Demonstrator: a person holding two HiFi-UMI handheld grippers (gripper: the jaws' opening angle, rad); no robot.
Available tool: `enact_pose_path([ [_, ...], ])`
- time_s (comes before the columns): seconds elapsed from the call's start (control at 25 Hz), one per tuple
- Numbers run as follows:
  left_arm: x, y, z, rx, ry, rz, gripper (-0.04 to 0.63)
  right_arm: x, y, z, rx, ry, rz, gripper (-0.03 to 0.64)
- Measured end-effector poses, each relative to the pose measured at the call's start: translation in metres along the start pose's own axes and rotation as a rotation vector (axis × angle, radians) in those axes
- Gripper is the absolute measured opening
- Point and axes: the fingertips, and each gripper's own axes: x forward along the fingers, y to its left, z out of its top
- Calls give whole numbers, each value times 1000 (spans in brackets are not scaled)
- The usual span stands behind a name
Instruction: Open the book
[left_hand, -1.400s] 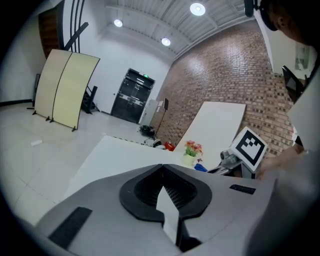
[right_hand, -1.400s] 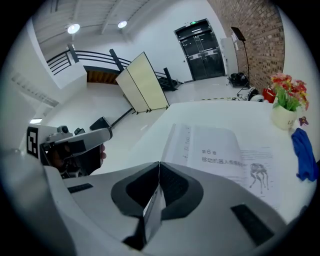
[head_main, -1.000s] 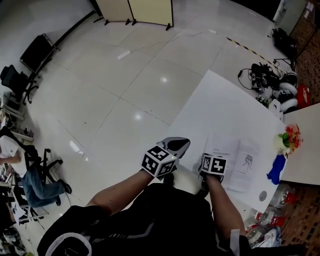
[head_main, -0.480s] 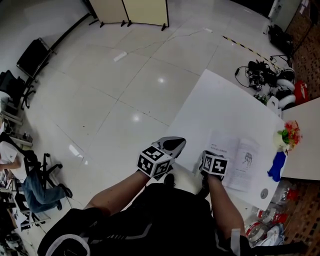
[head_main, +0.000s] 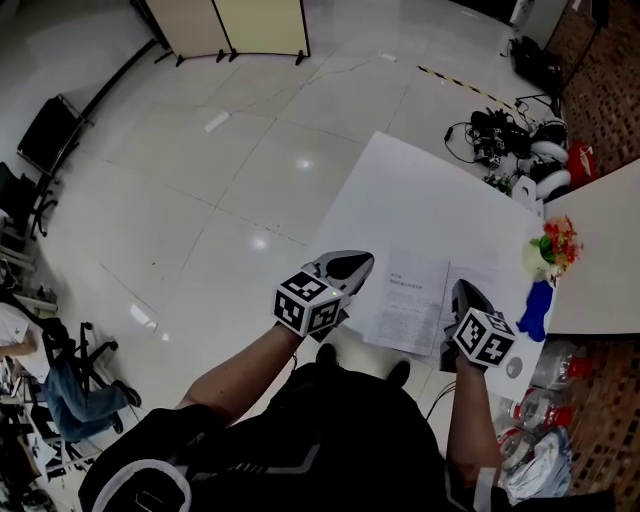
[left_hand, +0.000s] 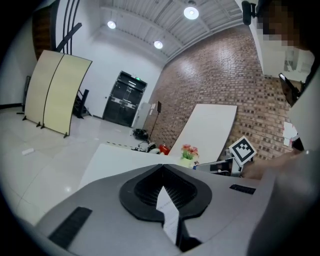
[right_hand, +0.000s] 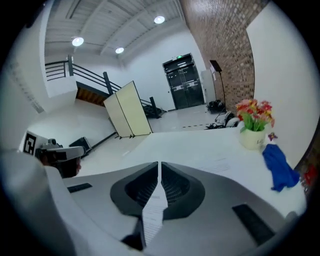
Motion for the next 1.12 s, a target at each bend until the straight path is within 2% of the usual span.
enact_pose_path([
  [0.08, 11, -10, 0, -12, 0, -2, -2, -4, -29, -11, -11, 38, -38, 8],
  [0.2, 21, -25, -3, -19, 7, 1, -2, -4, -63, -43, 53, 102, -81, 8],
  [0.4, 23, -38, -9, -26, 20, 31, -2, -7, -87, -89, 55, 189, -96, 8],
  [0.88, 23, -60, -19, -17, 45, 68, -2, 2, -120, -126, 25, 271, -99, 8],
  [1.12, 28, -70, -20, -17, 45, 107, -2, 9, -134, -140, 13, 302, -69, 8],
])
